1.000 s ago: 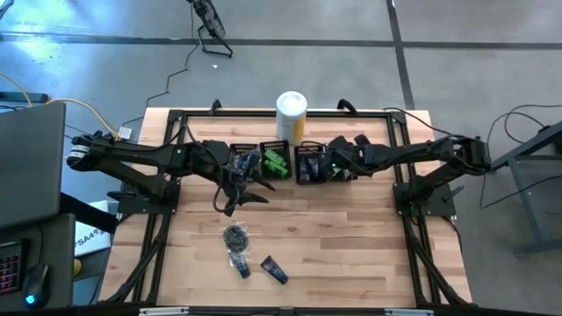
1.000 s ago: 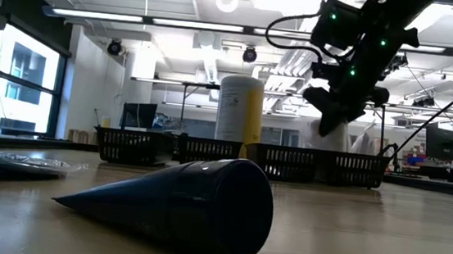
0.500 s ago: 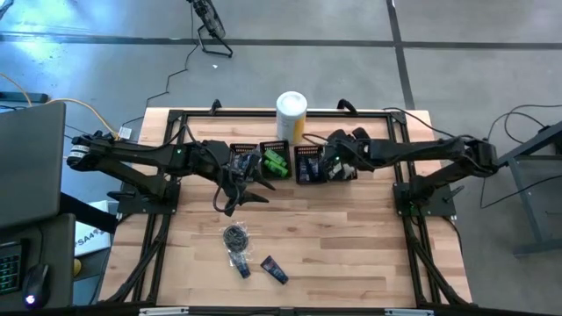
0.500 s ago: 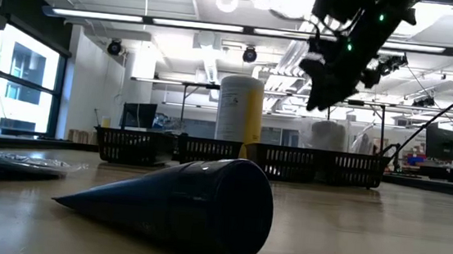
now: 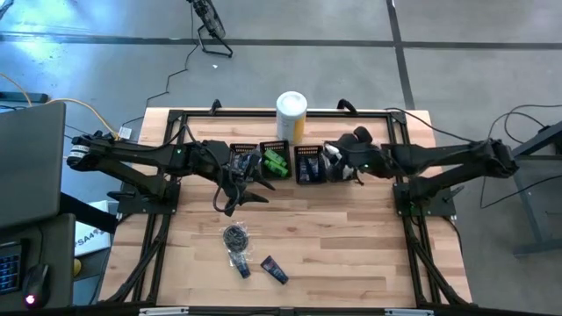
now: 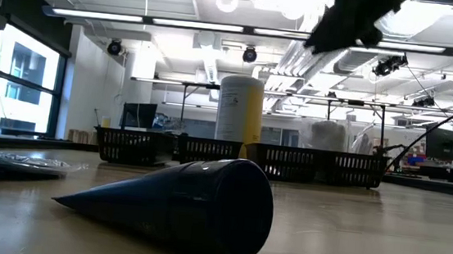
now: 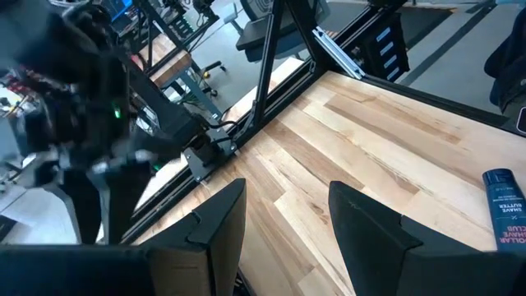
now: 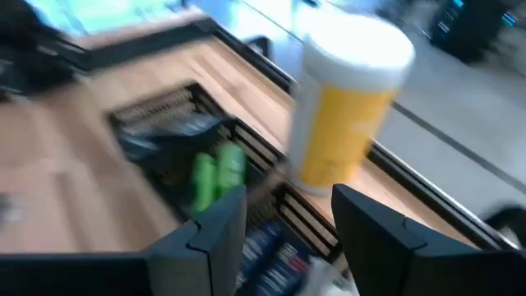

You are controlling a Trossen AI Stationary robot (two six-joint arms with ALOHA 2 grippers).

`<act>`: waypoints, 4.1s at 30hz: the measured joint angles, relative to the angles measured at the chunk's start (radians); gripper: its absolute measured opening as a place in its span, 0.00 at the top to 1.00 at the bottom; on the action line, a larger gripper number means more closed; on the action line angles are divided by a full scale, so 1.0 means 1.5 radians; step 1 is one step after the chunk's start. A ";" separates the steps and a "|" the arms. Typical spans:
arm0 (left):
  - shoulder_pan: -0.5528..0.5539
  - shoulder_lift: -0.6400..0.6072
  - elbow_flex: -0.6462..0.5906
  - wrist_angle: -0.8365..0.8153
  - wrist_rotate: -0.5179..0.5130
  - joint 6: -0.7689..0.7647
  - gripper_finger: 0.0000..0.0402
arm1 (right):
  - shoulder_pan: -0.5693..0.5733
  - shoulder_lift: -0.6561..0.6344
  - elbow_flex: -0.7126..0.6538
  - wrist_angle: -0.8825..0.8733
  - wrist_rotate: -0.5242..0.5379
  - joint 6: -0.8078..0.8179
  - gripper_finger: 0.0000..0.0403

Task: Pick & Place Travel size toiletries
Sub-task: Put the black hairbrush into the left black bin

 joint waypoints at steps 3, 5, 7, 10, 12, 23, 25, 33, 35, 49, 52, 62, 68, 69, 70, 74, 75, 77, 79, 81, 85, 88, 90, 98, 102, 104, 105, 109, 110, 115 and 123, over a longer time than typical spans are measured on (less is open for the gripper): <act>0.000 0.000 0.000 0.000 -0.001 -0.001 0.58 | 0.026 -0.008 0.001 0.036 -0.007 -0.031 0.57; 0.000 0.000 0.000 0.000 -0.008 -0.002 0.58 | 0.042 -0.008 0.001 0.061 -0.008 -0.048 0.57; 0.000 0.000 0.000 -0.001 -0.011 -0.001 0.58 | 0.055 -0.009 0.001 0.075 -0.008 -0.063 0.57; 0.000 0.000 0.000 -0.003 -0.013 -0.003 0.58 | 0.074 -0.009 0.001 0.082 -0.018 -0.082 0.57; -0.001 0.000 0.000 -0.011 -0.013 -0.019 0.58 | 0.086 -0.009 0.001 0.089 -0.039 -0.094 0.57; -0.007 0.000 0.000 -0.160 -0.011 -0.110 0.58 | 0.130 -0.009 0.000 0.153 -0.099 -0.133 0.57; -0.019 0.000 0.000 -0.180 -0.011 -0.125 0.58 | 0.133 -0.009 0.000 0.160 -0.108 -0.133 0.57; -0.138 0.003 0.000 -0.212 -0.072 -0.160 0.58 | 0.133 0.000 0.000 0.165 -0.120 -0.131 0.57; -0.173 0.006 -0.001 -0.212 -0.131 -0.196 0.58 | 0.133 0.008 0.000 0.174 -0.135 -0.129 0.57; -0.339 0.033 -0.001 -0.177 -0.291 -0.414 0.58 | 0.137 0.068 0.000 0.241 -0.185 -0.153 0.57; -0.366 0.054 0.000 -0.139 -0.323 -0.421 0.58 | 0.137 0.079 0.000 0.240 -0.199 -0.153 0.57; -0.420 0.126 0.000 -0.100 -0.378 -0.562 0.58 | 0.137 0.084 0.000 0.255 -0.217 -0.145 0.57; -0.446 0.186 0.000 -0.045 -0.380 -0.614 0.58 | 0.138 0.084 0.000 0.255 -0.232 -0.130 0.57; -0.451 0.196 0.000 -0.029 -0.380 -0.617 0.58 | 0.137 0.084 0.000 0.255 -0.232 -0.129 0.57; -0.455 0.205 0.001 -0.024 -0.380 -0.621 0.58 | 0.137 0.084 0.000 0.255 -0.231 -0.129 0.57; -0.479 0.229 0.001 -0.046 -0.380 -0.634 0.58 | 0.137 0.087 0.000 0.256 -0.231 -0.133 0.57; -0.485 0.233 0.001 -0.067 -0.381 -0.633 0.58 | 0.137 0.087 0.000 0.255 -0.231 -0.133 0.57; -0.497 0.241 0.001 -0.123 -0.385 -0.630 0.58 | 0.137 0.088 0.000 0.255 -0.231 -0.134 0.57; -0.506 0.247 0.001 -0.177 -0.379 -0.629 0.58 | 0.137 0.088 0.000 0.255 -0.231 -0.134 0.57; -0.516 0.255 0.001 -0.234 -0.369 -0.623 0.58 | 0.137 0.088 0.000 0.255 -0.231 -0.135 0.57; -0.536 0.281 0.000 -0.280 -0.352 -0.623 0.58 | 0.137 0.088 0.000 0.255 -0.231 -0.135 0.57; -0.540 0.302 0.000 -0.274 -0.352 -0.623 0.58 | 0.137 0.088 0.000 0.255 -0.231 -0.135 0.57; -0.538 0.314 0.000 -0.275 -0.353 -0.623 0.58 | 0.137 0.088 0.000 0.255 -0.228 -0.135 0.57; -0.537 0.380 0.000 -0.273 -0.354 -0.588 0.58 | 0.137 0.088 0.000 0.255 -0.214 -0.125 0.57; -0.537 0.401 0.000 -0.264 -0.365 -0.593 0.58 | 0.137 0.088 0.000 0.255 -0.213 -0.123 0.57; -0.537 0.401 0.000 -0.262 -0.371 -0.593 0.58 | 0.137 0.088 0.000 0.255 -0.213 -0.123 0.57; -0.537 0.401 0.000 -0.262 -0.372 -0.593 0.58 | 0.137 0.088 0.000 0.255 -0.213 -0.123 0.57; -0.537 0.398 0.000 -0.266 -0.388 -0.593 0.58 | 0.137 0.088 0.000 0.255 -0.213 -0.123 0.57; -0.537 0.397 0.000 -0.266 -0.391 -0.593 0.58 | 0.137 0.088 0.000 0.255 -0.211 -0.123 0.57; -0.537 0.397 0.000 -0.269 -0.407 -0.593 0.58 | 0.137 0.088 0.000 0.255 -0.211 -0.123 0.57; -0.537 0.397 0.000 -0.289 -0.441 -0.593 0.58 | 0.137 0.088 0.000 0.255 -0.211 -0.123 0.57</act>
